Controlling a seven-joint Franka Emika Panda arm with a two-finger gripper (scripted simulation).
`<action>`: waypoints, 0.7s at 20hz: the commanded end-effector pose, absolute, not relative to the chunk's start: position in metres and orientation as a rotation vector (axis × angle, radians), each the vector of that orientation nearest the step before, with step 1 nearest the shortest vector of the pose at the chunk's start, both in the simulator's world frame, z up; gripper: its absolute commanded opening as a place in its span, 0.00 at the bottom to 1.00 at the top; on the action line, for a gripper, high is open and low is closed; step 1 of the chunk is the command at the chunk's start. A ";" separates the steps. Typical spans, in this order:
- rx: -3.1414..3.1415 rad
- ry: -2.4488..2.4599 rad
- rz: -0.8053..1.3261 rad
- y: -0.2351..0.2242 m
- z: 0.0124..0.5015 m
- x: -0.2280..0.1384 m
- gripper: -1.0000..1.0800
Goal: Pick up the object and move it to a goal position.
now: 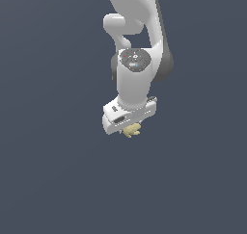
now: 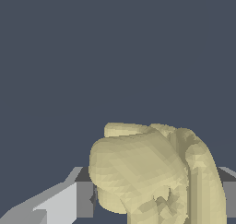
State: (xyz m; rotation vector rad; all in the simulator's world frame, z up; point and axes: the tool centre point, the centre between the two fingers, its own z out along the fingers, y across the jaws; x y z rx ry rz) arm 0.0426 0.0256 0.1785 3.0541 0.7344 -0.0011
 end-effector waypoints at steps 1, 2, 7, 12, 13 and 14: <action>3.054 0.734 0.000 0.017 0.206 0.034 0.00; 3.054 0.734 0.000 0.014 0.217 0.030 0.00; 3.054 0.735 0.000 -0.002 0.275 0.013 0.00; 3.055 0.736 0.000 -0.019 0.331 -0.004 0.00; 3.055 0.736 0.000 -0.022 0.343 -0.007 0.00; 3.055 0.736 0.000 -0.026 0.354 -0.010 0.00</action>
